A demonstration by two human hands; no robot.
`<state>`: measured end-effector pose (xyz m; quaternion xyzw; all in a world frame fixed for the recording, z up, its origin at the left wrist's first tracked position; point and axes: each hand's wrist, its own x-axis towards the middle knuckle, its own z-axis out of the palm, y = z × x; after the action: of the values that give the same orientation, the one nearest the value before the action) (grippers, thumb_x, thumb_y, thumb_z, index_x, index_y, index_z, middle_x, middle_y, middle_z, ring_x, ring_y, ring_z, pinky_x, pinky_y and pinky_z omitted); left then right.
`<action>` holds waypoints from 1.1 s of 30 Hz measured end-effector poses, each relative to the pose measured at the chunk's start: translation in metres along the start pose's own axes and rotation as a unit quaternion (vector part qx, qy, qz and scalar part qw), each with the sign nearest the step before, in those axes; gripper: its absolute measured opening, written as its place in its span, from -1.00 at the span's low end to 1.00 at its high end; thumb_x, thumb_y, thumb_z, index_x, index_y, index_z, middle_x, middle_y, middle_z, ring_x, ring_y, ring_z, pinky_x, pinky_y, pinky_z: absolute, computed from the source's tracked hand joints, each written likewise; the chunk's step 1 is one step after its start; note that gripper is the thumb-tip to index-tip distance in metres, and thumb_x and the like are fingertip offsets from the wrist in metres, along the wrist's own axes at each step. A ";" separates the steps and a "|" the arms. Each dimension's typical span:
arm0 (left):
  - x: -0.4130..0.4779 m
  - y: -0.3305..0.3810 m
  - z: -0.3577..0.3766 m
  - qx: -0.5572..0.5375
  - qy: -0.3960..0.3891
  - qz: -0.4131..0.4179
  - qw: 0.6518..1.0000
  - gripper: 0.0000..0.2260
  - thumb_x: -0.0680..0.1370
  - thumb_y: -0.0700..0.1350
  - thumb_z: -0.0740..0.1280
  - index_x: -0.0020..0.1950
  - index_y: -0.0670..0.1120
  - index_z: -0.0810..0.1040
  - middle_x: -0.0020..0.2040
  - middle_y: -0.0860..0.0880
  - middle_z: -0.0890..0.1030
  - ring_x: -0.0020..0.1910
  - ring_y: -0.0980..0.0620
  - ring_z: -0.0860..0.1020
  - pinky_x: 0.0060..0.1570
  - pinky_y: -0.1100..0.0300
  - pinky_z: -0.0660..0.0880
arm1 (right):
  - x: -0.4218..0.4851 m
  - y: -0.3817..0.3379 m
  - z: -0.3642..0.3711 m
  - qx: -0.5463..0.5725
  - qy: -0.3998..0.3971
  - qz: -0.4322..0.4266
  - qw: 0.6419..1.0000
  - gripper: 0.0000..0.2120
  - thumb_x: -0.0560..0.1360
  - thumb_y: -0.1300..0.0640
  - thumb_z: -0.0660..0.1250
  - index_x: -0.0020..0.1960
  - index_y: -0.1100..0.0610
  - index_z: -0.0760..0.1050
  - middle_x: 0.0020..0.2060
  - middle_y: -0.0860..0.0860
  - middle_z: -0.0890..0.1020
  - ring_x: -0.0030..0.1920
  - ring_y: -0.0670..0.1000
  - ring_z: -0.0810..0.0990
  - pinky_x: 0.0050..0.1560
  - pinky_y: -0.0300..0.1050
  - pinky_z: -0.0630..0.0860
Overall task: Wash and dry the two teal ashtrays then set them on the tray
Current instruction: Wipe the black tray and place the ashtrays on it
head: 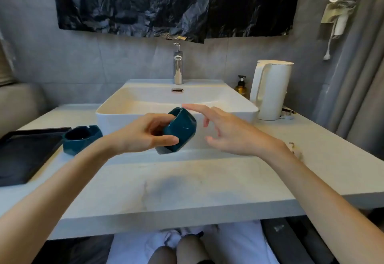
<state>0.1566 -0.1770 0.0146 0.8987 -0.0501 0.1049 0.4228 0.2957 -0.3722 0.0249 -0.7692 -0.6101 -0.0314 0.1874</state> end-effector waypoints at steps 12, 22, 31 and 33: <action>-0.104 -0.045 -0.013 0.296 0.010 -0.063 0.953 -0.93 0.50 -0.11 0.37 -0.05 -0.05 0.53 -0.19 0.09 0.57 -0.23 0.10 0.50 -0.20 0.11 0.47 | 0.067 -0.051 0.099 -0.136 0.031 -0.214 0.967 -0.65 0.50 -0.10 0.34 0.23 -0.08 0.37 -0.12 -0.08 0.48 -0.16 0.02 0.50 -0.28 -0.07 0.43; -0.138 -0.087 -0.035 0.341 0.037 -0.090 0.935 -0.81 0.51 -0.11 0.38 0.12 -0.02 0.53 -0.11 0.17 0.54 -0.16 0.17 0.43 -0.20 0.41 0.35 | 0.111 -0.067 0.151 -0.104 0.076 -0.278 0.952 -0.60 0.38 -0.03 0.50 0.09 -0.06 0.36 -0.32 -0.02 0.47 -0.35 0.07 0.48 -0.51 -0.10 0.38; -0.142 -0.104 -0.039 0.369 0.036 -0.053 0.927 -0.71 0.50 -0.02 0.27 0.22 0.03 0.47 -0.10 0.11 0.57 -0.13 0.14 0.47 -0.13 0.20 0.50 | 0.131 -0.054 0.169 -0.099 0.071 -0.304 0.945 -0.74 0.41 -0.09 0.46 -0.05 0.05 0.54 -0.35 -0.04 0.45 -0.38 0.04 0.40 -0.57 -0.15 0.27; -0.143 -0.103 -0.036 0.375 0.027 -0.060 0.925 -0.71 0.51 0.00 0.21 0.21 -0.01 0.50 -0.12 0.09 0.54 -0.14 0.13 0.45 -0.12 0.26 0.44 | 0.133 -0.050 0.171 -0.094 0.041 -0.315 0.943 -0.76 0.47 -0.13 0.37 -0.04 0.04 0.53 -0.33 -0.04 0.45 -0.36 0.04 0.41 -0.55 -0.12 0.31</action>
<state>0.0303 -0.0830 -0.0732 0.9897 0.0585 0.1151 0.0616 0.2507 -0.1838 -0.0848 -0.5496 -0.8075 -0.1778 0.1196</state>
